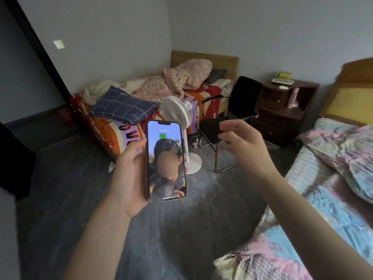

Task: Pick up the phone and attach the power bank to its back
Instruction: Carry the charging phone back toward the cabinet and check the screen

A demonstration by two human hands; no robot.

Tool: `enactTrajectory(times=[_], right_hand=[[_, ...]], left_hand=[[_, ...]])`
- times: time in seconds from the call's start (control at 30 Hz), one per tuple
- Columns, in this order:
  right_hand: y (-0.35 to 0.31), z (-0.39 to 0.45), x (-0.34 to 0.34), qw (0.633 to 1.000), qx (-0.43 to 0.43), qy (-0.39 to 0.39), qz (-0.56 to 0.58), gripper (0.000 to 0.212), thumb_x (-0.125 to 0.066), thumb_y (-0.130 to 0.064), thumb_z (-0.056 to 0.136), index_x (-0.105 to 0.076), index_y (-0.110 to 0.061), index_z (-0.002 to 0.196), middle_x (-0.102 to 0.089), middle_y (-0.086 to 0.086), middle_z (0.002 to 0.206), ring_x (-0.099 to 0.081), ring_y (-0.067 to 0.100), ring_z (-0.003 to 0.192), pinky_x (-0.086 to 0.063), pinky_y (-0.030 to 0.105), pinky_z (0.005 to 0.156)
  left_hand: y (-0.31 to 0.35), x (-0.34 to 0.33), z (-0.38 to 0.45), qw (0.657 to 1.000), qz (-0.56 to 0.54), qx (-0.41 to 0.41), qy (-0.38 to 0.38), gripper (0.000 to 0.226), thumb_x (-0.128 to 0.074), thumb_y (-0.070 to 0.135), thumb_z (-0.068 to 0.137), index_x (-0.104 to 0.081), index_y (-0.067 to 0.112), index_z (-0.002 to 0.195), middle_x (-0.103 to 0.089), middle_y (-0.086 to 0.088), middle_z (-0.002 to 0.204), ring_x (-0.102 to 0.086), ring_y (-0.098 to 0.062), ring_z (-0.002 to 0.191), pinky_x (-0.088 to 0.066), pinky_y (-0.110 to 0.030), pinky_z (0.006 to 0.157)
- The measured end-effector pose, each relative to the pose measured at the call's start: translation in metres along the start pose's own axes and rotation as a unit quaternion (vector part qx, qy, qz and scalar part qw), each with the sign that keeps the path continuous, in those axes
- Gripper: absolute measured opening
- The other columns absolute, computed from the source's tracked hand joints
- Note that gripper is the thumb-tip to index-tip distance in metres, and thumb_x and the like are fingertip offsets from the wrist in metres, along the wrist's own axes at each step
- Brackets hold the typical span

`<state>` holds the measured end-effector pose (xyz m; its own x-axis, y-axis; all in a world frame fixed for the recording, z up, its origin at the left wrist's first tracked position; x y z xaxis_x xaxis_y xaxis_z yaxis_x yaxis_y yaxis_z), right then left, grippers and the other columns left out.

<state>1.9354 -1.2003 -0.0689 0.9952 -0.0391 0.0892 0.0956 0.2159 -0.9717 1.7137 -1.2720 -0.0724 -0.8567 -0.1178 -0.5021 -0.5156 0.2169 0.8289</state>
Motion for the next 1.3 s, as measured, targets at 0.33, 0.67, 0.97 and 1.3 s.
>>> enactTrajectory(times=[0.33, 0.67, 0.97, 1.3], right_hand=[[0.032, 0.111, -0.013, 0.999, -0.025, 0.033, -0.019, 0.023, -0.058, -0.014, 0.097, -0.069, -0.031, 0.108, -0.069, -0.014, 0.112, -0.067, 0.010, 0.110, -0.055, 0.043, 0.099], [0.063, 0.255, -0.062, 0.994, -0.031, 0.091, -0.043, 0.024, -0.058, -0.013, 0.097, -0.067, -0.033, 0.109, -0.067, -0.015, 0.113, -0.065, 0.010, 0.112, -0.056, 0.040, 0.098], [0.073, 0.366, -0.080, 0.987, -0.041, 0.139, -0.066, 0.025, -0.057, -0.012, 0.099, -0.065, -0.031, 0.114, -0.067, -0.012, 0.115, -0.064, 0.009, 0.113, -0.056, 0.038, 0.099], [0.106, 0.440, -0.022, 0.971, -0.070, 0.215, -0.074, 0.026, -0.060, -0.015, 0.097, -0.068, -0.025, 0.120, -0.070, -0.008, 0.117, -0.066, 0.010, 0.113, -0.055, 0.045, 0.102]], left_hand=[[0.024, 0.002, 0.133, 1.000, 0.010, 0.027, -0.011, 0.055, -0.047, 0.052, 0.094, -0.067, 0.017, 0.133, -0.061, -0.027, 0.140, -0.058, -0.045, 0.125, -0.038, -0.061, 0.109], [0.081, 0.027, 0.305, 0.997, 0.032, 0.015, -0.070, 0.046, -0.055, 0.050, 0.088, -0.079, 0.019, 0.113, -0.078, -0.014, 0.105, -0.076, -0.029, 0.084, -0.061, -0.040, 0.075], [0.128, 0.016, 0.448, 0.988, 0.025, 0.039, -0.149, 0.042, -0.049, 0.046, 0.093, -0.081, 0.021, 0.100, -0.077, -0.009, 0.081, -0.074, -0.026, 0.063, -0.060, -0.039, 0.058], [0.109, -0.047, 0.557, 0.976, 0.030, 0.116, -0.180, 0.054, -0.047, 0.049, 0.095, -0.068, 0.012, 0.128, -0.068, -0.021, 0.113, -0.064, -0.038, 0.095, -0.053, -0.044, 0.079]])
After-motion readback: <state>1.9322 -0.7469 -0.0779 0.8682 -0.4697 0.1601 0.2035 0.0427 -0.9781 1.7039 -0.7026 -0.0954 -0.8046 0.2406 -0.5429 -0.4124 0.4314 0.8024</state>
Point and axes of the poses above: each hand's wrist, its own z-axis towards the middle knuckle, its own x-axis out of the back of the hand, y = z × x, the point moved 2 cm from there along z, towards the middle knuckle
